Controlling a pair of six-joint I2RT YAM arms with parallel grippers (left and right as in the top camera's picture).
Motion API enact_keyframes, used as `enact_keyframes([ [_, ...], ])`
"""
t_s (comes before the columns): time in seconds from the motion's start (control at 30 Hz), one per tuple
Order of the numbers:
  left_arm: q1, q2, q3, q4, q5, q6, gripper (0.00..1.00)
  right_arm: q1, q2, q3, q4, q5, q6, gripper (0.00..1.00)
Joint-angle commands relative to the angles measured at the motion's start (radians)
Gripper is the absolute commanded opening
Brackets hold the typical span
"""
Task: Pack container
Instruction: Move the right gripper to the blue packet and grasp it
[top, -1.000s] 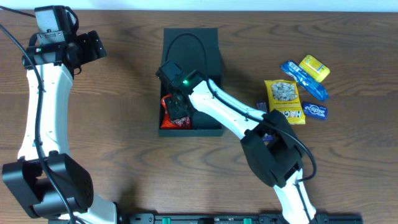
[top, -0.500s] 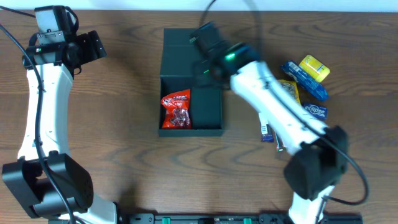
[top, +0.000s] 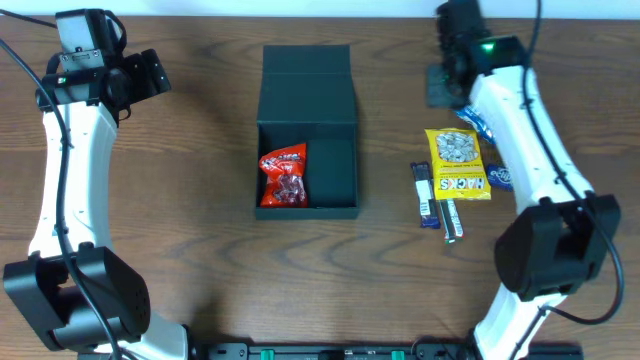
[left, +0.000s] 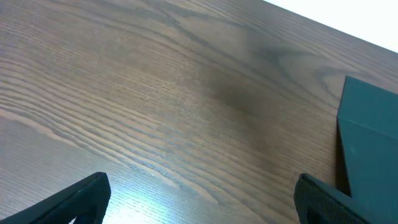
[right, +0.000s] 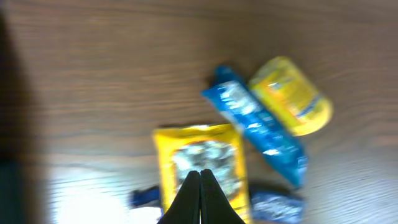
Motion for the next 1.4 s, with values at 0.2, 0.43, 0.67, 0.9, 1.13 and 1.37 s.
enact_keyframes([
  [0.2, 0.004, 0.012, 0.006, 0.000, 0.004, 0.011, 0.95, -0.179, 0.085, -0.002, 0.049, -0.067, -0.381, 0.15],
  [0.43, 0.004, 0.012, 0.006, 0.000, 0.004, 0.011, 0.95, -0.224, 0.158, -0.002, 0.055, -0.068, -0.514, 0.38],
  [0.67, 0.004, 0.012, 0.006, 0.001, 0.004, 0.011, 0.95, -0.227, 0.206, -0.002, 0.057, -0.072, -0.566, 0.43],
  [0.9, 0.004, 0.012, 0.006, 0.001, 0.004, 0.010, 0.95, -0.228, 0.260, -0.002, 0.053, -0.093, -0.584, 0.43],
  [1.13, 0.004, 0.012, 0.006, 0.001, 0.004, 0.006, 0.95, -0.229, 0.306, -0.003, 0.053, -0.093, -0.620, 0.44],
  [1.37, 0.004, 0.012, 0.006, 0.001, 0.005, 0.006, 0.95, -0.229, 0.337, -0.003, 0.078, -0.073, -0.623, 0.43],
])
